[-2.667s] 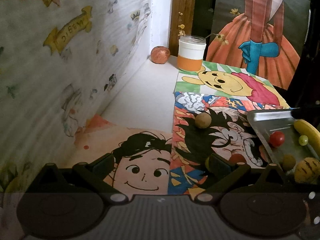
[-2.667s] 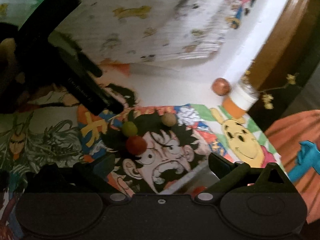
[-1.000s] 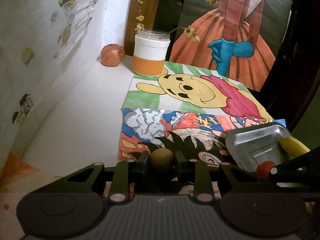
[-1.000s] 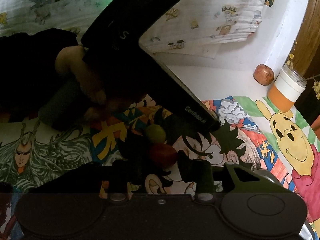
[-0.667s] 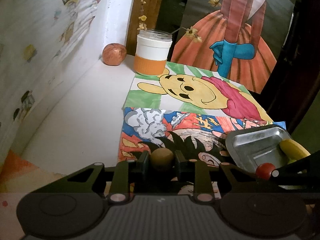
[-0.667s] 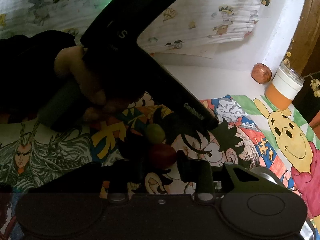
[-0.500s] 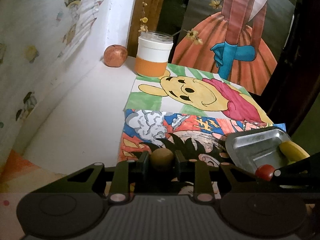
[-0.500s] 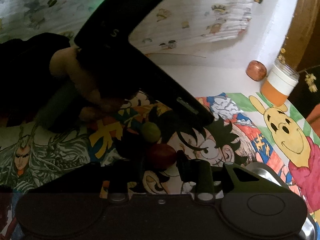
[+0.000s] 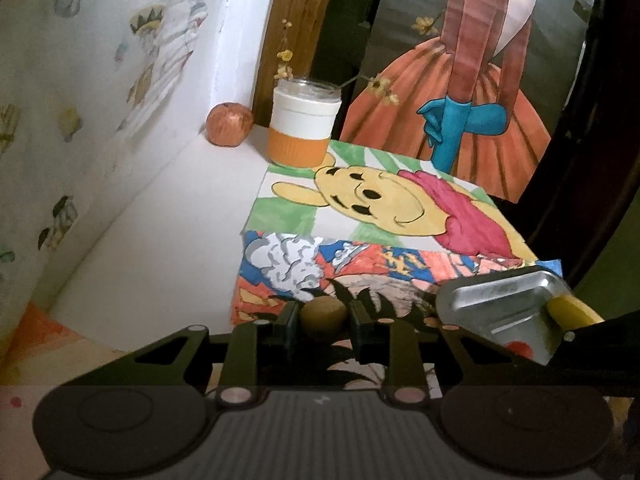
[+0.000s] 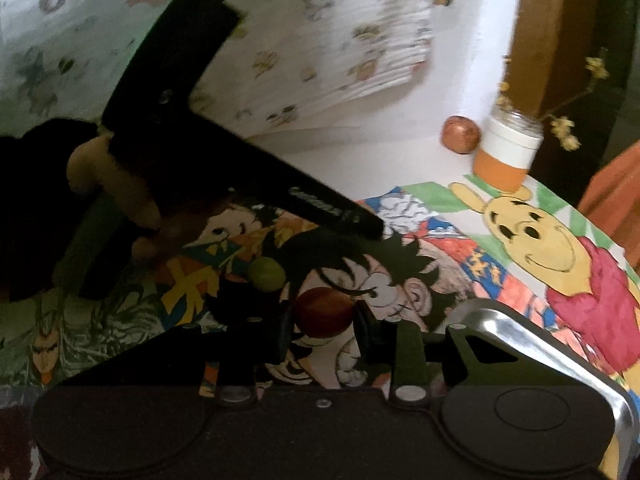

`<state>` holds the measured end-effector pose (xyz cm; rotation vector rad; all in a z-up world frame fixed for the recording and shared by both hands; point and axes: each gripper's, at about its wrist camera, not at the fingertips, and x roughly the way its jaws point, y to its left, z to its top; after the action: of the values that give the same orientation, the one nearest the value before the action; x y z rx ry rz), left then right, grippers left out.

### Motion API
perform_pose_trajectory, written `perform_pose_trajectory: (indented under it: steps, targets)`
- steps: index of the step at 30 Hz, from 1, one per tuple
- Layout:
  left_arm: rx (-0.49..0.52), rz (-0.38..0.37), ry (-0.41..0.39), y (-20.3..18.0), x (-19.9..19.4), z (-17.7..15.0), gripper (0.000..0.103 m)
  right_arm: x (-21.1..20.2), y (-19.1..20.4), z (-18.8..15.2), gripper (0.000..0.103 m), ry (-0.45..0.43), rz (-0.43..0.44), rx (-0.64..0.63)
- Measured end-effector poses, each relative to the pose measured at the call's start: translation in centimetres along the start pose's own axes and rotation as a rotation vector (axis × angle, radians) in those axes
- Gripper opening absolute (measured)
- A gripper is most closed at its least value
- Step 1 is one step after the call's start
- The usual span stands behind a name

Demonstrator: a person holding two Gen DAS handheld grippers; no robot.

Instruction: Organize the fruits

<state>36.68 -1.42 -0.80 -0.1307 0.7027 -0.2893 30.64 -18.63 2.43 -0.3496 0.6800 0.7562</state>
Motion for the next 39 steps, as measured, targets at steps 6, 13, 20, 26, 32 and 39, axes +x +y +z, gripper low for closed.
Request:
perform_pose_trajectory:
  steps: [6, 13, 20, 26, 32, 39]
  targets:
    - [0.018, -0.024, -0.018, -1.5, -0.7, 0.3, 0.029, -2.3, -1.4, -1.0, 0.034, -0.042, -0.067, 0.080]
    - [0.025, -0.061, -0.020, -3.7, -0.7, 0.6, 0.029, -4.5, -3.7, -2.3, 0.034, -0.088, -0.165, 0.184]
    - [0.057, -0.136, 0.022, -7.1, 0.6, 0.6, 0.029, -5.8, -5.7, -4.5, 0.034, -0.076, -0.271, 0.272]
    - [0.088, -0.171, 0.063, -9.1, 2.3, 0.2, 0.029, -6.2, -6.4, -6.4, 0.034, -0.056, -0.311, 0.323]
    - [0.101, -0.182, 0.088, -9.6, 3.3, -0.3, 0.029, -5.9, -6.7, -7.0, 0.034, -0.040, -0.322, 0.348]
    - [0.105, -0.180, 0.089, -9.7, 3.6, -0.1, 0.029, -5.5, -6.8, -7.1, 0.034, -0.026, -0.323, 0.351]
